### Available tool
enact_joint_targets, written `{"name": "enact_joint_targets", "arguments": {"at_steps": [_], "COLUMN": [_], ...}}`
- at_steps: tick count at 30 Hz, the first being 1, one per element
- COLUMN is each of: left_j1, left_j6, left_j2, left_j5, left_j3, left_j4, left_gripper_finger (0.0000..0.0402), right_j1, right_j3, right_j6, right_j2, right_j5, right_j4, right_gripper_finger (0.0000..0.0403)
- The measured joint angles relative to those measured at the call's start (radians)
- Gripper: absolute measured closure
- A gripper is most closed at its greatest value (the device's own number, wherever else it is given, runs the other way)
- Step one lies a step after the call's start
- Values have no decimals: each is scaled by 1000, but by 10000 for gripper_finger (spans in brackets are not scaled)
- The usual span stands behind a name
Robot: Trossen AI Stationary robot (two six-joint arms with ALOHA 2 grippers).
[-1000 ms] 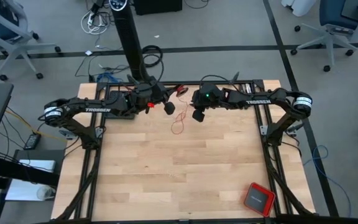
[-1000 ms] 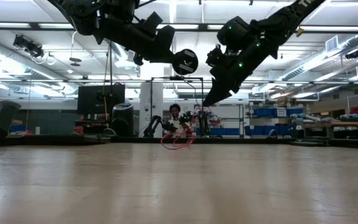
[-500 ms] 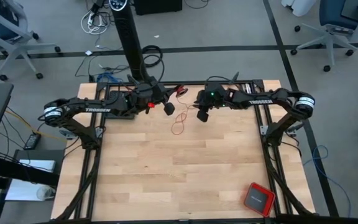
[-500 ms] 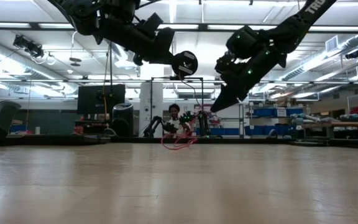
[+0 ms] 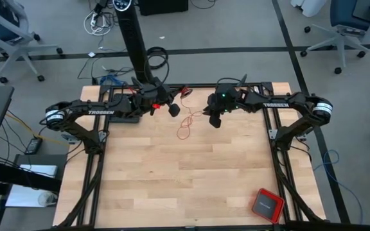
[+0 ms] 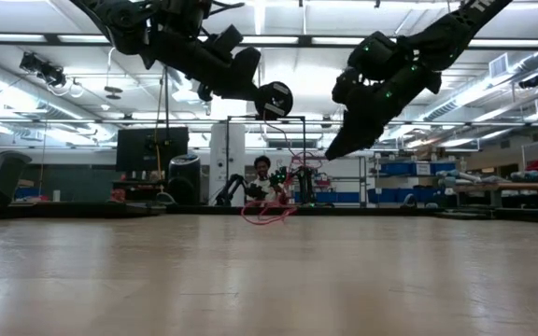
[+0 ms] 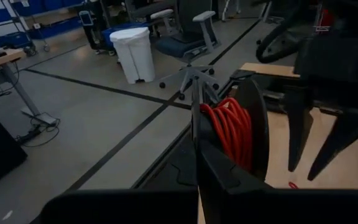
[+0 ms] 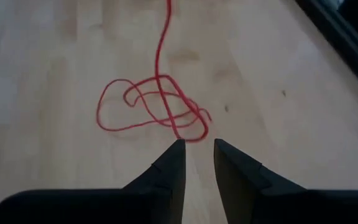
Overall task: Coil cords
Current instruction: Coil the red wire onto the spool
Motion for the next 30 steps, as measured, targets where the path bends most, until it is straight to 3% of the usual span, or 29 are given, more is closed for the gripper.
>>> {"name": "enact_joint_targets", "arguments": {"at_steps": [7, 14, 18, 30], "left_j1": [0, 0, 0, 0], "left_j6": [-1, -7, -8, -9], "left_j2": [0, 0, 0, 0], "left_j5": [0, 2, 2, 2], "left_j3": [0, 0, 0, 0], "left_j4": [28, 100, 135, 128], "left_gripper_finger": [401, 401, 401, 401], "right_j1": [-21, 40, 100, 158], "right_j3": [-61, -179, -212, -121], "right_j6": [73, 247, 273, 279], "right_j2": [1, 1, 1, 180], "right_j5": [-62, -74, 5, 72], "right_j4": [29, 396, 548, 589], "right_gripper_finger": [321, 321, 321, 321]}}
